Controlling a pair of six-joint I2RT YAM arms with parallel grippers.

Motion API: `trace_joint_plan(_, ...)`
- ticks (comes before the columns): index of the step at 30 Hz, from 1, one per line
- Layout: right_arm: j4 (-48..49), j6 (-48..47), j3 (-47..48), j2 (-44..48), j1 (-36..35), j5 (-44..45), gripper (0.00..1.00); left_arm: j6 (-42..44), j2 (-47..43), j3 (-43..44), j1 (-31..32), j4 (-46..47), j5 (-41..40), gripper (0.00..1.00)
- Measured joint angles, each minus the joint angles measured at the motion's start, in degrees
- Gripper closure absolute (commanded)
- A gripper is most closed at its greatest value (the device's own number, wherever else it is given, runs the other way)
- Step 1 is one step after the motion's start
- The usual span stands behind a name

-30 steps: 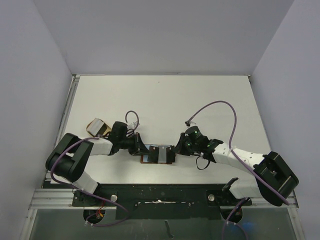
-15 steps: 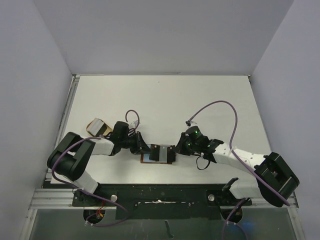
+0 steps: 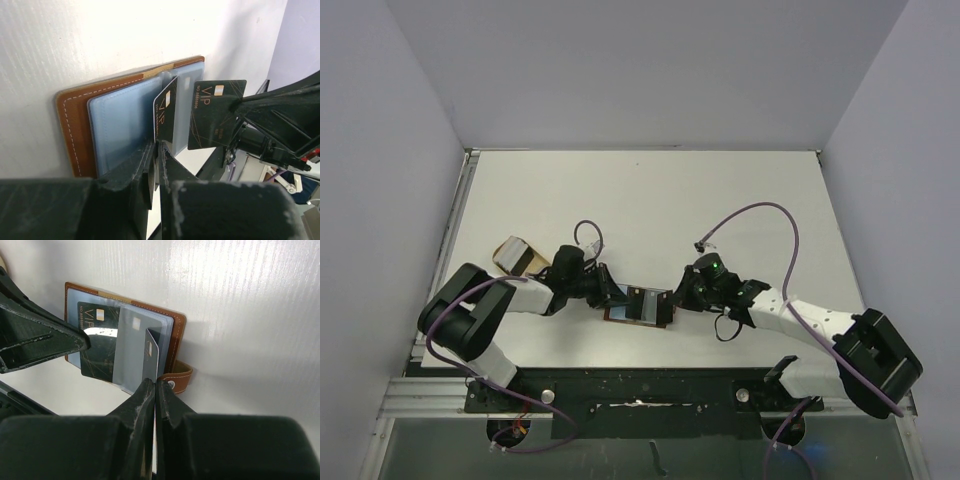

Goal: Put the credit cards into the card holder
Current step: Insert the credit card into the card holder.

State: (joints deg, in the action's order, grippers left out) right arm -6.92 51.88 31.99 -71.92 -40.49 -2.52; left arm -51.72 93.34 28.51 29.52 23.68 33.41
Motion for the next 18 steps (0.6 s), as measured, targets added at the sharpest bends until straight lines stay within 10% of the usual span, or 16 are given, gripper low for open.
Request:
trace_joint_plan(7,-3.5,-0.1,0.3,2.7,0.0,0.4,1.0,1.3,-1.1,0.9,0.5,-2.8,-2.9,0.68)
trace_joint_plan(18,-8.2,-0.5,2.3,5.4,0.0,2.9,1.0,5.7,-3.8,4.0,1.8,-10.1,-9.3,0.67)
